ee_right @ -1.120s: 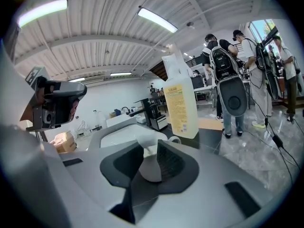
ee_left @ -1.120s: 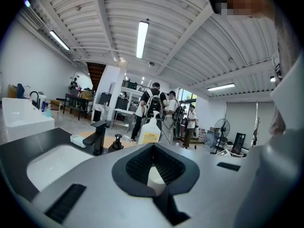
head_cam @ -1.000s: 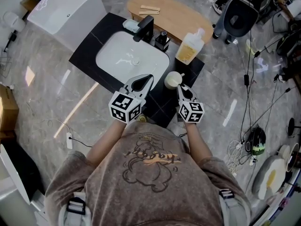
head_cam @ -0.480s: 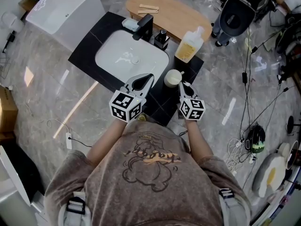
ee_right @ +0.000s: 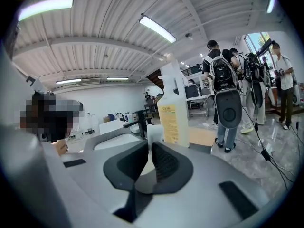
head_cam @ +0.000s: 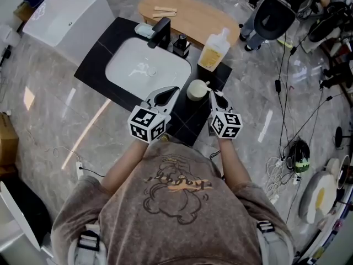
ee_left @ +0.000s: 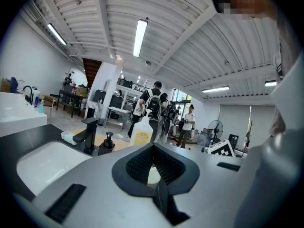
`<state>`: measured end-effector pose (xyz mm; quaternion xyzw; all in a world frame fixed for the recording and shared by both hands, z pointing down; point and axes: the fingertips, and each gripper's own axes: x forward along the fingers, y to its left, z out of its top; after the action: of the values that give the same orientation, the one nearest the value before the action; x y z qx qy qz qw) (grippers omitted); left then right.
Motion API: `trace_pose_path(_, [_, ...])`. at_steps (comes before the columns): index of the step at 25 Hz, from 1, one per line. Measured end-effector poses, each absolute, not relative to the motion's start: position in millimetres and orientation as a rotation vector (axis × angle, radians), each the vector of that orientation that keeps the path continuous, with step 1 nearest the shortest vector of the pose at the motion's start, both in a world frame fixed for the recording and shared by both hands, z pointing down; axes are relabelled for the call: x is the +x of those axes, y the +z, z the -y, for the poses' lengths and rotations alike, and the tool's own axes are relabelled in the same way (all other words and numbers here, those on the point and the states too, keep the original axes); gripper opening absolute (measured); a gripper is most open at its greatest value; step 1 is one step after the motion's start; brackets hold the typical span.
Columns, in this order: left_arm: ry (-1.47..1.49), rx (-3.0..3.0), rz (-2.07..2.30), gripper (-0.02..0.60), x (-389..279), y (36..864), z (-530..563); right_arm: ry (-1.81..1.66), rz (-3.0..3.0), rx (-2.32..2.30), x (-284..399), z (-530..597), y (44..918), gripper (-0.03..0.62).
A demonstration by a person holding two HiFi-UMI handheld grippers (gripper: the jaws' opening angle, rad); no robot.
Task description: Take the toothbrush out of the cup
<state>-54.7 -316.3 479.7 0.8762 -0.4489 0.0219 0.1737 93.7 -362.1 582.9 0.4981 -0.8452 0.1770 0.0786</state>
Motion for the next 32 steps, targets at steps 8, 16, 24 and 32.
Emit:
trace_pose_path(8, [0.062,2.512,1.204,0.021,-34.8,480.3,317.2,0.469,2.581,1.553,107.0,357.7,541.3,0.026])
trace_pose_path(16, [0.065,2.542,1.132,0.021,-13.0,483.0,316.7,0.425,2.590,1.641,131.4,341.9,510.5,0.026])
trace_pose_path(24, [0.061,2.567,1.080,0.021,2.2,480.4,316.2,0.386,2.572,1.758,164.3,317.0,486.2,0.026])
trace_pose_path(32, [0.055,2.577,1.058,0.021,8.0,479.3,314.2,0.387,2.510,1.849,191.1,287.5,484.9,0.026])
